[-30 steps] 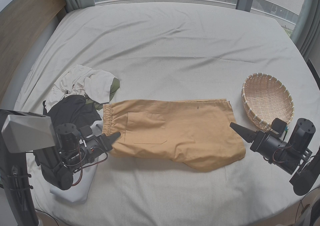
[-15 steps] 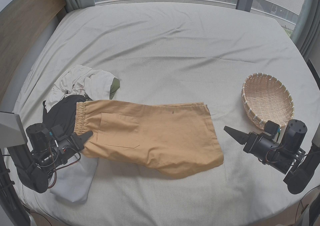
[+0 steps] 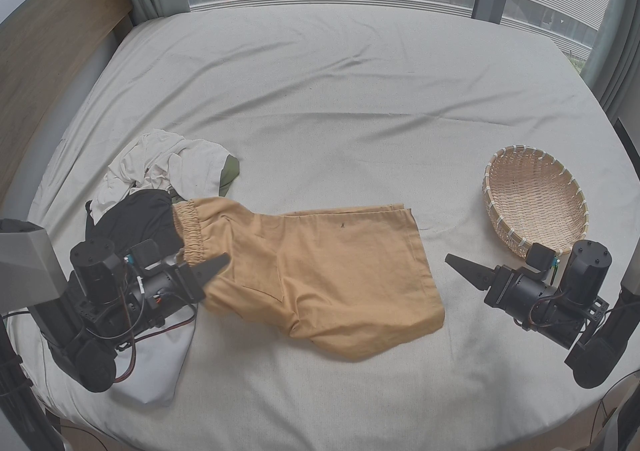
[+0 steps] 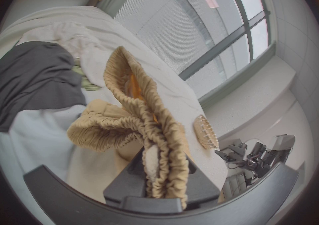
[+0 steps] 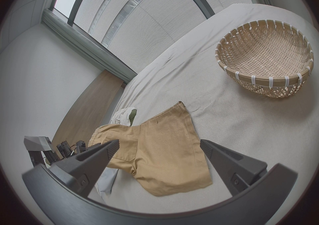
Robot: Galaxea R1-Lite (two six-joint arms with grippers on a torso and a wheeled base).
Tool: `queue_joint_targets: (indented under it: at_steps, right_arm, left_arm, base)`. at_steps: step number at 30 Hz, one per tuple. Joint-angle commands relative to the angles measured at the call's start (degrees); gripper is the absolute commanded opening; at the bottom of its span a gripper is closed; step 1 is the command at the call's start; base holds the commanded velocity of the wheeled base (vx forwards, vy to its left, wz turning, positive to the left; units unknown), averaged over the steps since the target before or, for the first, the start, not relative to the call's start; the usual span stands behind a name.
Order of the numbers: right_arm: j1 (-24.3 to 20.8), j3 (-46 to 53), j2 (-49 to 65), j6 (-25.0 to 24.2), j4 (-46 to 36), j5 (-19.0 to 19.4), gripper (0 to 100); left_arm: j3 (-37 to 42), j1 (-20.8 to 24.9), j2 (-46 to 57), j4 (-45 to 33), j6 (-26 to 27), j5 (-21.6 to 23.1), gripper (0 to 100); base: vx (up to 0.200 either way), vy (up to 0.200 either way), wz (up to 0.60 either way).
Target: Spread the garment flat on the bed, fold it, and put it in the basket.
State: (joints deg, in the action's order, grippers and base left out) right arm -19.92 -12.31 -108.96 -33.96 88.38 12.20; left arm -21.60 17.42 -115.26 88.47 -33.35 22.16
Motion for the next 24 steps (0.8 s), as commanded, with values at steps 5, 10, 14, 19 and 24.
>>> queue_joint_targets:
  at_steps: [5, 10, 14, 19, 24]
  right_arm:
    - [0.23, 0.54, 0.24, -2.07, 0.12, 0.01, 100]
    - [0.06, 0.45, 0.33, -2.51, 0.12, 0.01, 100]
    - [0.06, 0.18, 0.24, -2.51, 0.12, 0.1, 100]
    - [0.06, 0.18, 0.24, -2.51, 0.12, 0.01, 100]
    - [0.06, 0.27, 0.24, -2.51, 0.12, 0.01, 100]
  left_arm:
    - [-8.81, 9.65, -5.32, 0.04, -0.13, 0.16, 0]
    - [-14.08, 14.04, -9.54, -0.05, -0.31, -0.01, 0]
    - [-16.28, 15.71, -11.3, -0.05, -0.31, 0.07, 0]
    - [-19.79, 17.56, -15.08, -0.05, -0.31, 0.34, 0]
    - [-22.52, 18.88, -17.72, -0.05, -0.4, 0.43, 0]
  base:
    - [0.0, 0.0, 0.0]
    - [0.0, 0.0, 0.0]
    - [0.0, 0.0, 0.0]
    - [0.0, 0.0, 0.0]
    - [0.0, 0.0, 0.0]
